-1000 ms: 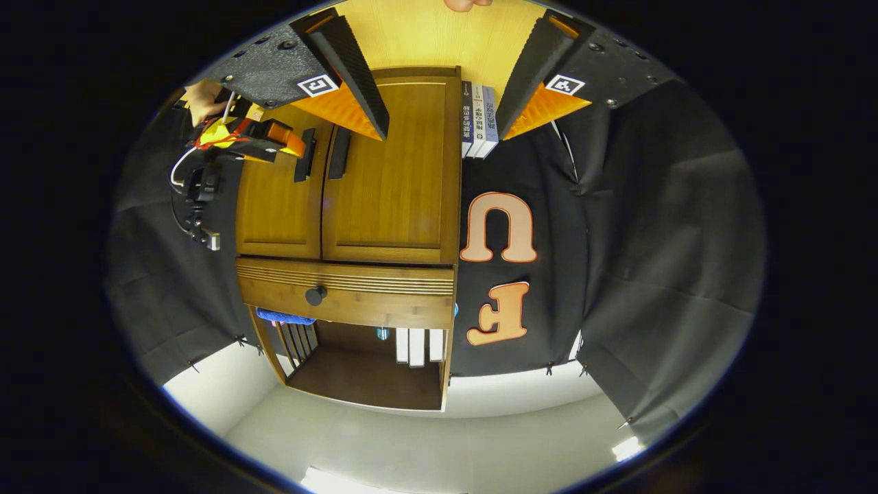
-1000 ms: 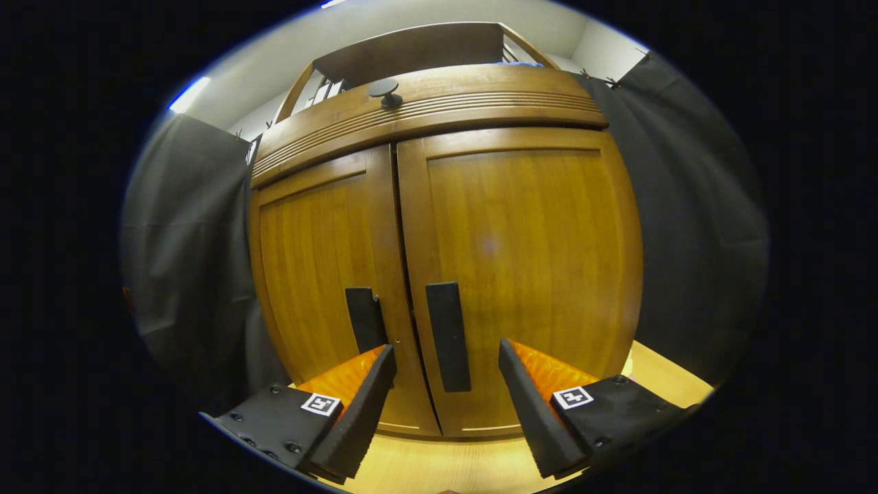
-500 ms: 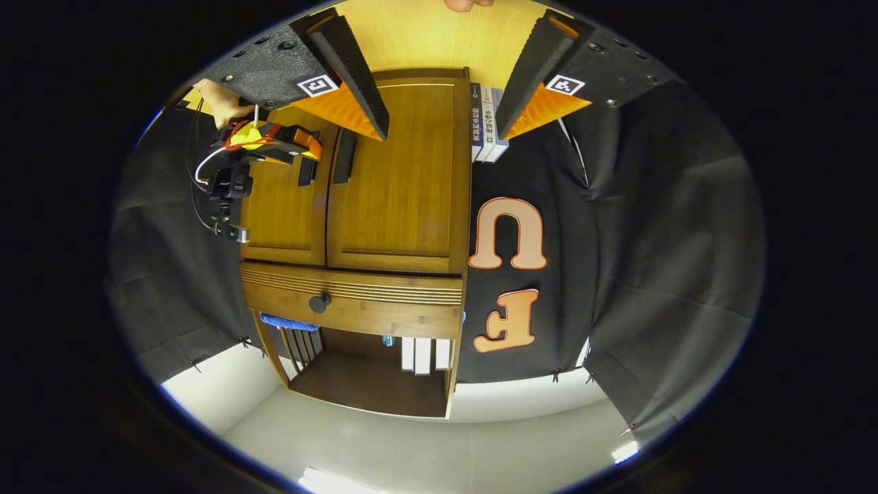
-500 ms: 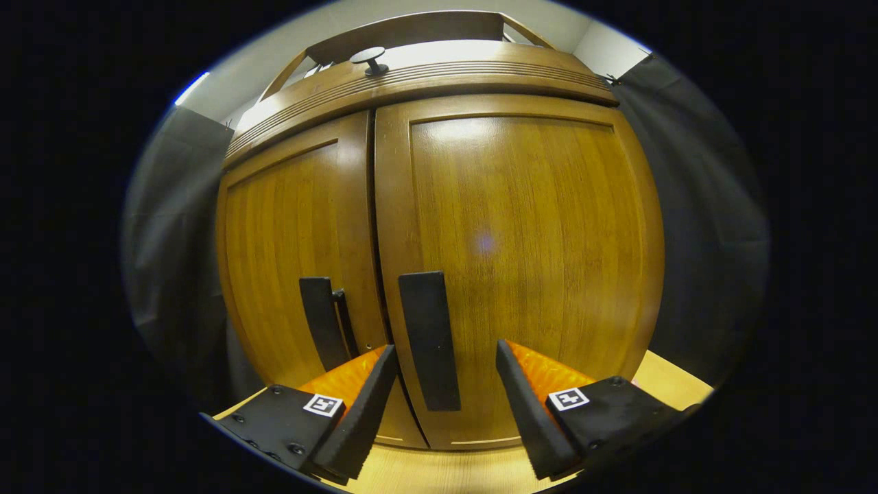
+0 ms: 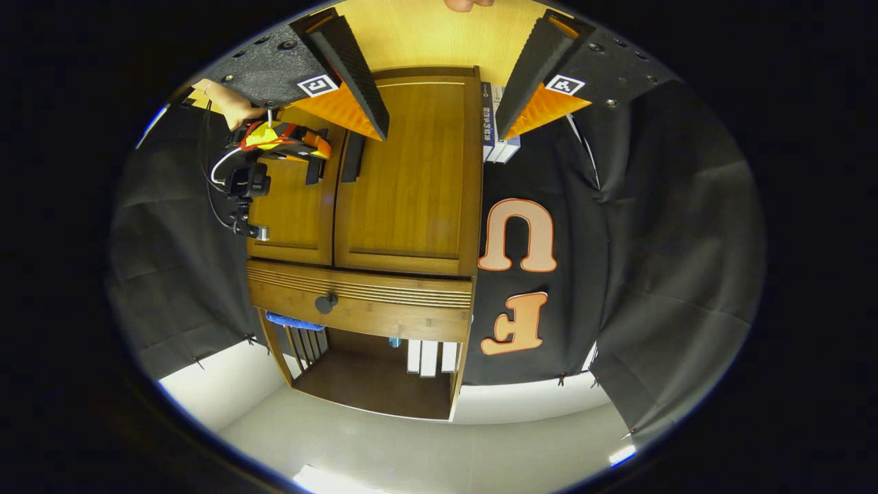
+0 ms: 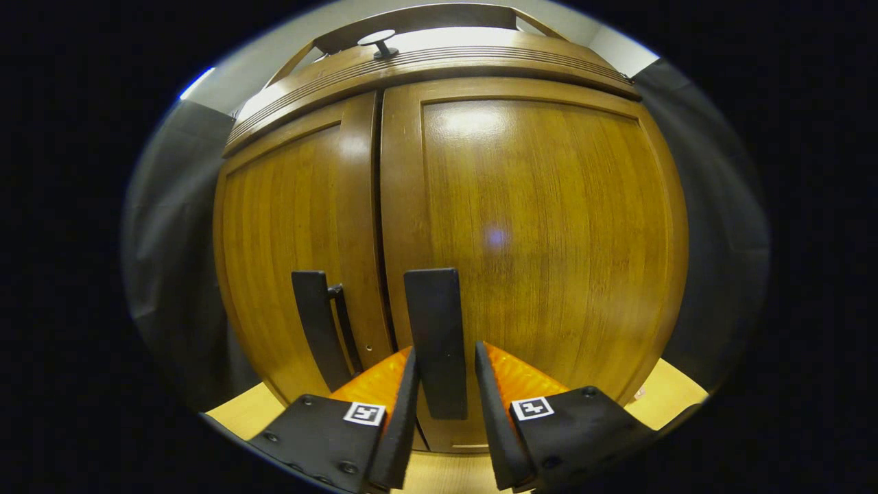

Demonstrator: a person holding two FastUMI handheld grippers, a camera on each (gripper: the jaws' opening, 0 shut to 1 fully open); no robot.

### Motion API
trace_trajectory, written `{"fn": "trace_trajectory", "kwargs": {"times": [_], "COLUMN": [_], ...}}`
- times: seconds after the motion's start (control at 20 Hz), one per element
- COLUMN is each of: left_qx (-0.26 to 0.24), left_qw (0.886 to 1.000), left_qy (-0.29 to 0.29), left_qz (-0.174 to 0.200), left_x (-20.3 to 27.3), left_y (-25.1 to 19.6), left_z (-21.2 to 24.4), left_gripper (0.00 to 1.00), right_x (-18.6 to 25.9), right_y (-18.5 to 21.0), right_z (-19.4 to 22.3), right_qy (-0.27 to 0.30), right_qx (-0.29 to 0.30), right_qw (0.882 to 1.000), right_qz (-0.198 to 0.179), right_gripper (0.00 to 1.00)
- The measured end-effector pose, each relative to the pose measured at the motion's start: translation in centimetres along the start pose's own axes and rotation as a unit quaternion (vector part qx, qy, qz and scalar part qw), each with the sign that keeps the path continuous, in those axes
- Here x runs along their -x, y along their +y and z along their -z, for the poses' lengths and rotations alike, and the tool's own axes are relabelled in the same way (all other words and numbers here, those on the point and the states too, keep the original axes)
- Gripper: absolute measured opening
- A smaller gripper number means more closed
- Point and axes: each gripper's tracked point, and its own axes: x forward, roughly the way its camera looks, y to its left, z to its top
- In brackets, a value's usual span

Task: Open the right door of the double-door shoe cabinet with the right hand, and open the left door with the left hand.

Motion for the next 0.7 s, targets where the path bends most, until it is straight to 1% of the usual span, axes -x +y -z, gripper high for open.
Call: {"fn": "trace_trajectory", "kwargs": {"times": [0.05, 0.1, 0.15, 0.2, 0.25, 0.3, 0.35, 0.4, 0.45, 0.5, 0.55, 0.6, 0.65, 0.7], "left_qx": [0.003, 0.006, 0.01, 0.012, 0.015, 0.017, 0.019, 0.02, 0.019, 0.016, 0.014, 0.012, 0.012, 0.012], "left_qw": [1.0, 1.0, 1.0, 1.0, 1.0, 1.0, 0.999, 0.999, 0.999, 0.999, 1.0, 1.0, 1.0, 1.0], "left_qy": [0.001, 0.005, 0.01, 0.016, 0.02, 0.023, 0.026, 0.028, 0.029, 0.027, 0.023, 0.02, 0.017, 0.015], "left_qz": [0.0, 0.0, 0.0, -0.001, -0.003, -0.004, -0.005, -0.005, -0.005, -0.006, -0.008, -0.01, -0.011, -0.012], "left_x": [0.0, -0.1, -0.2, -0.1, 0.0, 0.0, 0.2, 0.2, 0.5, 0.6, 0.8, 1.0, 1.2, 1.3], "left_y": [0.1, 0.1, 0.2, 0.3, 0.4, 0.4, 0.5, 0.6, 0.6, 0.7, 0.8, 0.9, 1.0, 1.0], "left_z": [0.1, 0.5, 0.8, 1.1, 1.4, 1.5, 1.7, 1.8, 1.7, 1.6, 1.4, 1.2, 1.0, 0.9], "left_gripper": [0.95, 0.92, 0.94, 0.92, 0.92, 0.95, 0.92, 0.92, 0.95, 0.95, 0.95, 0.95, 0.92, 0.95], "right_x": [0.3, 0.1, 0.2, 0.1, 0.1, 0.2, 0.3, 0.3, 0.4, 0.7, 1.0, 1.1, 1.4, 1.9], "right_y": [0.1, 0.0, -0.2, -0.1, -0.1, -0.3, -0.3, -0.2, -0.2, -0.2, -0.3, -0.3, -0.3, -0.3], "right_z": [-0.1, 0.0, 0.0, 0.1, 0.1, 0.1, 0.2, 0.1, 0.0, 0.1, 0.0, 0.1, 0.1, 0.1], "right_qy": [0.001, 0.001, 0.0, -0.002, -0.007, -0.008, -0.011, -0.014, -0.018, -0.018, -0.017, -0.014, -0.012, -0.013], "right_qx": [-0.001, 0.004, 0.008, 0.004, -0.002, -0.001, 0.008, 0.012, 0.011, 0.008, 0.006, 0.003, 0.002, 0.001], "right_qw": [1.0, 1.0, 1.0, 1.0, 1.0, 1.0, 1.0, 1.0, 1.0, 1.0, 1.0, 1.0, 1.0, 1.0], "right_qz": [0.0, 0.001, 0.001, 0.002, 0.005, 0.006, 0.006, 0.002, 0.0, -0.005, -0.008, -0.007, -0.005, -0.002], "right_gripper": [0.52, 0.48, 0.45, 0.39, 0.31, 0.39, 0.35, 0.35, 0.35, 0.35, 0.39, 0.37, 0.35, 0.31]}}
